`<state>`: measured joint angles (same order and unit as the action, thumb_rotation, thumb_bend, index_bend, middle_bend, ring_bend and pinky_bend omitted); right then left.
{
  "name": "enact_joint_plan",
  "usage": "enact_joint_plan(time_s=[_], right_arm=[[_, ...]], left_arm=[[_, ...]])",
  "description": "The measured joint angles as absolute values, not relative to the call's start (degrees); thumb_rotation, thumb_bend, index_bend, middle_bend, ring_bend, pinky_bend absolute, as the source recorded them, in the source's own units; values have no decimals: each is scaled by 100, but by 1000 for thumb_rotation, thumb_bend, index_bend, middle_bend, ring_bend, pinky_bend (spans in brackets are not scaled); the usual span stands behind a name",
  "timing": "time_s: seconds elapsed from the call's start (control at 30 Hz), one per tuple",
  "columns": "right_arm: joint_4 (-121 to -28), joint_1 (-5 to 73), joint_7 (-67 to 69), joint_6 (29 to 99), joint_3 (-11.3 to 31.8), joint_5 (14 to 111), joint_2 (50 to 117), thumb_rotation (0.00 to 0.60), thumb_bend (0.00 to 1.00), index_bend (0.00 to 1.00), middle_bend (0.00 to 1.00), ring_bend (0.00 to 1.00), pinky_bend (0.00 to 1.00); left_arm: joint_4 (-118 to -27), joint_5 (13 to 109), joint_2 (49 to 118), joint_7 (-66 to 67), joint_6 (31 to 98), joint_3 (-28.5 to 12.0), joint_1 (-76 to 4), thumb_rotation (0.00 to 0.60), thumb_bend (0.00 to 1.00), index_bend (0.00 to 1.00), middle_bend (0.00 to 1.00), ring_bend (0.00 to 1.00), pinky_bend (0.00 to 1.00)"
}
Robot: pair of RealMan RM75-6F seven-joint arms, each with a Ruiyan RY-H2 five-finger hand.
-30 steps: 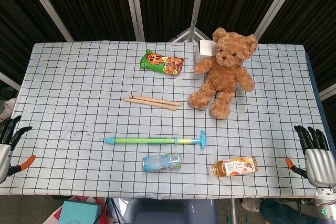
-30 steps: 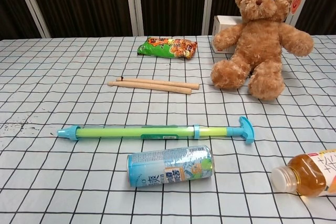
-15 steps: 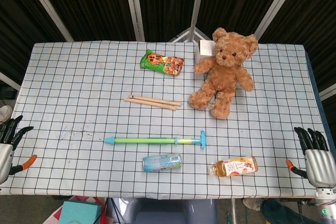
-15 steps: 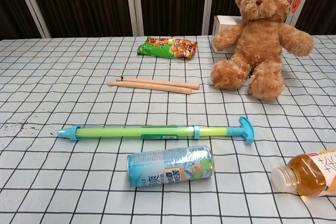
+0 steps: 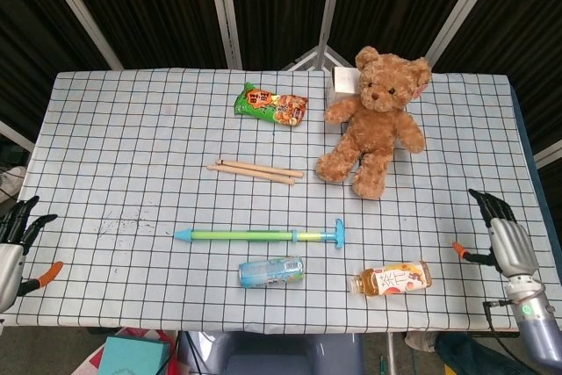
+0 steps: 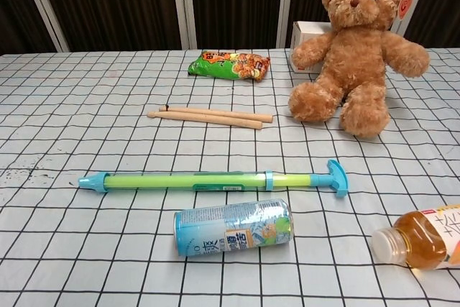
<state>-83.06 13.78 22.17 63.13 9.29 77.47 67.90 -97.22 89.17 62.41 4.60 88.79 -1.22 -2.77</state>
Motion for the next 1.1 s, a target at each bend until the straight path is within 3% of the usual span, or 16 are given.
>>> enact_joint_plan(time_s=[0.2, 0.5, 0.73, 0.83, 0.97, 1.1], right_arm=[[-7690, 2235, 3317, 4683, 1254, 7304, 6938, 600, 246, 27, 119, 50, 0], [-6181, 3167, 3583, 3604, 1504, 6960, 7670, 600, 247, 50, 119, 76, 0], [-4765, 3895, 3517, 2886, 1655, 6771, 8352, 600, 246, 83, 129, 97, 0], [-4328, 4174, 3499, 2659, 1728, 6708, 8599, 600, 246, 141, 183, 136, 0], [-3972, 4370, 3538, 2576, 1861, 6639, 8833, 600, 246, 214, 258, 176, 0], [-3650, 4505, 3519, 2622, 1971, 6561, 9044, 600, 246, 227, 265, 179, 0]], left_arm=[[-9727, 8754, 6277, 570, 8775, -203, -337, 600, 313, 200, 0, 0, 118], [-9722, 8505, 6247, 522, 8863, -310, -271, 600, 313, 200, 0, 0, 118], [-9721, 8315, 6249, 568, 8893, -391, -236, 600, 313, 200, 0, 0, 118], [-9725, 8242, 6253, 596, 8885, -414, -232, 600, 313, 200, 0, 0, 118], [-9731, 8149, 6258, 640, 8892, -448, -217, 600, 313, 200, 0, 0, 118], [-9739, 8086, 6264, 691, 8908, -470, -199, 600, 313, 200, 0, 0, 118]])
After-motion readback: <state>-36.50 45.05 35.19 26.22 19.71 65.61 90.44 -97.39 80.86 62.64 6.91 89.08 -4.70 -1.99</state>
